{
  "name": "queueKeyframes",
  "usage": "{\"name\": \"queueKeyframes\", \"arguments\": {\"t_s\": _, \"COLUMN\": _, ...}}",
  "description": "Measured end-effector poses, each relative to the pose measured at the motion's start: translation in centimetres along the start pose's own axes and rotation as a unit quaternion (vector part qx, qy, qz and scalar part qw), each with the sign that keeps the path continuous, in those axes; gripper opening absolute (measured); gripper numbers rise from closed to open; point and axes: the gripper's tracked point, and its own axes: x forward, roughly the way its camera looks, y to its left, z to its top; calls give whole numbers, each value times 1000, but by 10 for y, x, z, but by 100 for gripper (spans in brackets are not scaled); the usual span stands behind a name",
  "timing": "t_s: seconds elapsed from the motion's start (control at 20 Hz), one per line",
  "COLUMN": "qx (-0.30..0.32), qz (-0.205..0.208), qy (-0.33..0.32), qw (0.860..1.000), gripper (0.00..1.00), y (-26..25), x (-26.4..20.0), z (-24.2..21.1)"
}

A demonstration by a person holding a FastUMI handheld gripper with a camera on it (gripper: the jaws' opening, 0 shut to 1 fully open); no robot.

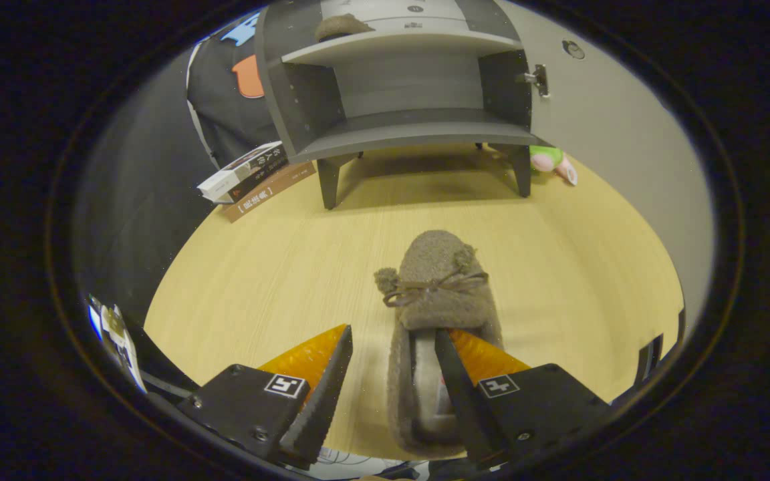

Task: Open the shoe cabinet door, grab the shoes and put them into the shoe cabinet, then close the shoe cabinet door.

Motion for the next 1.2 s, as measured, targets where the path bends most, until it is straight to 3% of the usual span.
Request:
{"name": "queueKeyframes", "arguments": {"t_s": 0.2, "qx": 20, "qz": 15, "qy": 31, "qw": 999, "gripper": 75, "y": 5, "x": 22, "z": 8}}
{"name": "queueKeyframes", "arguments": {"t_s": 0.45, "qx": 1, "qz": 23, "qy": 56, "qw": 998, "gripper": 11, "y": -5, "x": 26, "z": 11}}
{"name": "queueKeyframes", "arguments": {"t_s": 0.6, "qx": -17, "qz": 36, "qy": 40, "qw": 998, "gripper": 6, "y": -2, "x": 5, "z": 33}}
{"name": "queueKeyframes", "arguments": {"t_s": 0.85, "qx": -66, "qz": 57, "qy": -33, "qw": 996, "gripper": 6, "y": 19, "x": -48, "z": 109}}
{"name": "queueKeyframes", "arguments": {"t_s": 1.2, "qx": -100, "qz": 52, "qy": -136, "qw": 984, "gripper": 5, "y": 30, "x": -113, "z": 215}}
